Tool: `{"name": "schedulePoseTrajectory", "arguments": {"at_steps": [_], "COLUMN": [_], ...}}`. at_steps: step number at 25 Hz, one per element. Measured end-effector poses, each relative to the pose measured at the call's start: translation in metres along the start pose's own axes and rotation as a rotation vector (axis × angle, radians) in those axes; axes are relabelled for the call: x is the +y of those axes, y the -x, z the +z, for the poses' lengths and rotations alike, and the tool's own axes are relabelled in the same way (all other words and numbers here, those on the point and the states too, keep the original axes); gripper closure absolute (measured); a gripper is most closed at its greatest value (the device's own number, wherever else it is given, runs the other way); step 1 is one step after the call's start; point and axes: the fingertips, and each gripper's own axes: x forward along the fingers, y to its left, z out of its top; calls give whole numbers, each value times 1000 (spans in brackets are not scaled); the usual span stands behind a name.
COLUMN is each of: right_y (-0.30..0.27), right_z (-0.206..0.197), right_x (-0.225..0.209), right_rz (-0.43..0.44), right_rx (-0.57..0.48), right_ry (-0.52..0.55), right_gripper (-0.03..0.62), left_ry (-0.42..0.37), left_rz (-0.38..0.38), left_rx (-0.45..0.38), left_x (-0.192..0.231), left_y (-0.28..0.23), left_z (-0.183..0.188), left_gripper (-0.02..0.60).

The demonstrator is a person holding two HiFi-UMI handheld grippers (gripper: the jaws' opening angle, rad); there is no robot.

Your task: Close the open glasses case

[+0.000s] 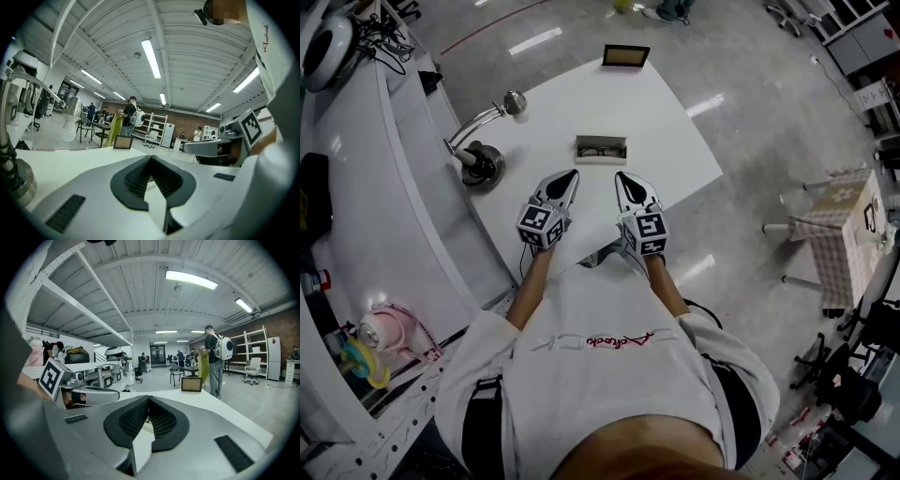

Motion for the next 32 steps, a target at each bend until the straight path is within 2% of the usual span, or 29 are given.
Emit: {"name": "schedulePoseTrajectory", "arguments": {"at_steps": [9,32], "right_y": [-19,-41], "right_z": [-13,-92], "right_x": [-13,-29], "right_rz": [17,27], "right_rx": [48,225], "right_ry": [-30,-146], "right_gripper": [565,565], "left_ry": [30,116], "left_rz": [12,14], "left_rx": [43,190], "left_x": [12,35], "left_y": [-15,-44], "left_z": [-11,-67], "left_gripper": [555,555]}}
